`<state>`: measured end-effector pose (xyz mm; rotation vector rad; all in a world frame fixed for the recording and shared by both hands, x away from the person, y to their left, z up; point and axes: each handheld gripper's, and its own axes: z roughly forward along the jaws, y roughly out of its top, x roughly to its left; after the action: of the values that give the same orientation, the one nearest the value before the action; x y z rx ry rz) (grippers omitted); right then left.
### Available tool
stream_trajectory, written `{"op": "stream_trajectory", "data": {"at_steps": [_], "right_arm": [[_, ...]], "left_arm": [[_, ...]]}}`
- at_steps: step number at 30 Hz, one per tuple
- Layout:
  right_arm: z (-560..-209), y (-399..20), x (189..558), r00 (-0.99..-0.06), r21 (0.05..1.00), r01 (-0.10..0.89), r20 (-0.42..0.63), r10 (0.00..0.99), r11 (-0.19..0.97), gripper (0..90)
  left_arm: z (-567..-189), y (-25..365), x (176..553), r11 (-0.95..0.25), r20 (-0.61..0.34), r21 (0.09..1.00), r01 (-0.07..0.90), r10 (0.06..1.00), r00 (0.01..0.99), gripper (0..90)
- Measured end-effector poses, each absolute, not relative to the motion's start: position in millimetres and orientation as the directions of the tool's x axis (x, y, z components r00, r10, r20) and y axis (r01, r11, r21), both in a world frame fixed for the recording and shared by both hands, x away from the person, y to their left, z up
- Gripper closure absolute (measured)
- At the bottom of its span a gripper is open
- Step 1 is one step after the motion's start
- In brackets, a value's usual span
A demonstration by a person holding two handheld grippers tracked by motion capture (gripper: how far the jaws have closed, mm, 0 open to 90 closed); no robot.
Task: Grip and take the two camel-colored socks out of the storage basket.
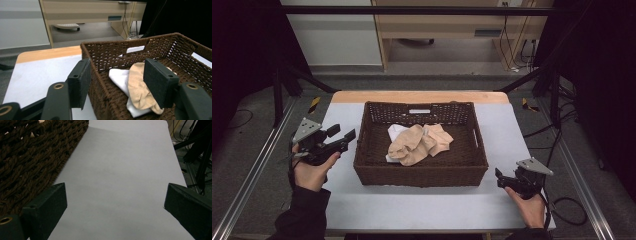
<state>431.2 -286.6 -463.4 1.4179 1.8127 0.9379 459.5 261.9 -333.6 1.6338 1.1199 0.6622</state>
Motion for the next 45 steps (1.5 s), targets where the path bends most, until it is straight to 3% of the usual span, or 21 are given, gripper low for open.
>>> {"op": "stream_trajectory", "data": {"at_steps": [29, 38, 45], "right_arm": [[-463, -288, 433, -0.196, 0.848, 0.509, -0.052, 0.979, 0.147, 5.1], [-462, -289, 434, -0.193, 0.852, 0.503, -0.054, 0.980, 0.146, 5.6], [-462, -289, 434, -0.192, 0.852, 0.503, -0.053, 0.980, 0.145, 5.7]], "left_arm": [[-321, 193, 512, -0.155, -0.029, 0.923, 0.352, 0.885, 0.465, 37.4], [-336, 165, 533, -0.237, 0.046, 0.909, 0.342, 0.875, 0.482, 34.5], [-351, 152, 546, -0.258, 0.043, 0.890, 0.377, 0.869, 0.493, 33.5]]}}
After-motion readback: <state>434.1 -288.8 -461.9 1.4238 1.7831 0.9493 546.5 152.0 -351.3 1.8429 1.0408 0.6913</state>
